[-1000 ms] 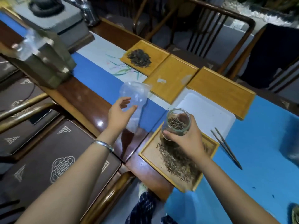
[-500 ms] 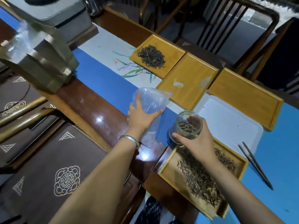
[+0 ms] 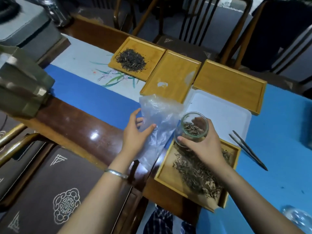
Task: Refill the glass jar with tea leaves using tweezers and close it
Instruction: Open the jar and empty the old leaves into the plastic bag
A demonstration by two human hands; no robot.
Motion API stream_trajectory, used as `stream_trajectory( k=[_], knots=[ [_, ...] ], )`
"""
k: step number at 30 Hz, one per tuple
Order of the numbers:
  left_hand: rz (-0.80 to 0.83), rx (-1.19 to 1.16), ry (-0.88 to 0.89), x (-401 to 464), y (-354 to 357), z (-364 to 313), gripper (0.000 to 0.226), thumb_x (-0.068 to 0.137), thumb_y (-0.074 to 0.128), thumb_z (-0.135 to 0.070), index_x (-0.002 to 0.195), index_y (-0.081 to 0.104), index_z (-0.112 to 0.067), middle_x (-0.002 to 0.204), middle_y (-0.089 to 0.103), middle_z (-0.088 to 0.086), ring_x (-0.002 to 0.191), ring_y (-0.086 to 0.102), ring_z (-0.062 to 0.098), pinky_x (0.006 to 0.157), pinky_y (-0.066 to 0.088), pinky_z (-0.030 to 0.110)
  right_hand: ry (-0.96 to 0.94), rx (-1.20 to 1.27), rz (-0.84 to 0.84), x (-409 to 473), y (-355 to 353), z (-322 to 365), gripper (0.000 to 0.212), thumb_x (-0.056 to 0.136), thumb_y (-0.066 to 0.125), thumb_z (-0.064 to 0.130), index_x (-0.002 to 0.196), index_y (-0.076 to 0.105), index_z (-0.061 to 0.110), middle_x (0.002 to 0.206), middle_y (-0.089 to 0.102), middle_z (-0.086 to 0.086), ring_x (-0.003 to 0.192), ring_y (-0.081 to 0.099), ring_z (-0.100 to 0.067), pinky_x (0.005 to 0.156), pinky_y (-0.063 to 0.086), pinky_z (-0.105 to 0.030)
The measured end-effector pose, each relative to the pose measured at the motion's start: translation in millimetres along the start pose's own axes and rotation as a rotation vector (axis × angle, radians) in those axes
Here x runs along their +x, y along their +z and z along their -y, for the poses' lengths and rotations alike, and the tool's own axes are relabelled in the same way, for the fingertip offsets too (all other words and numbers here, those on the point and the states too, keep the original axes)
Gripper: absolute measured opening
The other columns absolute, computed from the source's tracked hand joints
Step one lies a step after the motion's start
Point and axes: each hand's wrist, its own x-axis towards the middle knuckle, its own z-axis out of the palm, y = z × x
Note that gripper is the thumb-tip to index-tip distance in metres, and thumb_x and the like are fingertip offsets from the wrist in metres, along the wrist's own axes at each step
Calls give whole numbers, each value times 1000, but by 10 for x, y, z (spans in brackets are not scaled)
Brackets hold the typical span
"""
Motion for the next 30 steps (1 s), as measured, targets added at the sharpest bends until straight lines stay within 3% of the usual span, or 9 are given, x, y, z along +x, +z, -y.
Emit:
stream_trajectory(
  k=[2,8,11,16,21,26,30],
  knots=[
    [81,-19,25,-112,114,-108,79,75,79,-46,143,40,-32,105,54,-20,99,54,-14,79,41,7,20,10,-46,-109,-197,-46,78,51,82,64,117,47,40,112,59,26,106,55,7,87,45,-21],
    [309,57,131,-408,595,-481,82,65,76,-57,138,40,-44,107,56,-26,101,53,-19,79,41,6,44,51,-161,-585,-912,-276,74,53,82,64,116,49,43,112,57,31,107,54,10,82,43,-7],
    [453,95,195,-585,947,-655,83,64,78,-53,136,39,-47,110,61,-20,106,55,-11,86,42,12,36,36,-230,-932,-1380,-451,68,55,83,59,112,52,40,110,60,26,105,58,5,83,43,-6],
    [663,153,305,-998,1562,-869,83,68,90,-31,139,46,-33,112,66,-10,110,62,7,91,50,27,74,45,-332,-1577,-2117,-797,71,53,87,53,113,54,33,109,62,22,104,60,1,87,43,-10],
    [755,177,380,-1545,2066,-976,72,70,88,-17,128,51,-40,111,67,-6,106,61,1,91,48,20,131,56,-398,-2118,-2747,-1114,70,54,87,49,114,52,41,111,62,22,107,59,1,85,43,-8],
    [808,222,354,-2019,2386,-914,68,69,89,-21,125,57,-38,113,68,-7,110,60,0,97,45,23,150,59,-363,-2452,-3216,-1379,74,57,88,47,120,53,35,116,61,18,111,58,-3,91,47,-19],
    [897,373,315,-2285,2553,-855,76,69,88,-35,134,49,-43,121,62,-17,114,51,-16,93,40,6,149,88,-246,-2570,-3311,-1490,74,57,88,46,121,52,36,116,61,20,111,58,-4,95,46,-19]
  ],
)
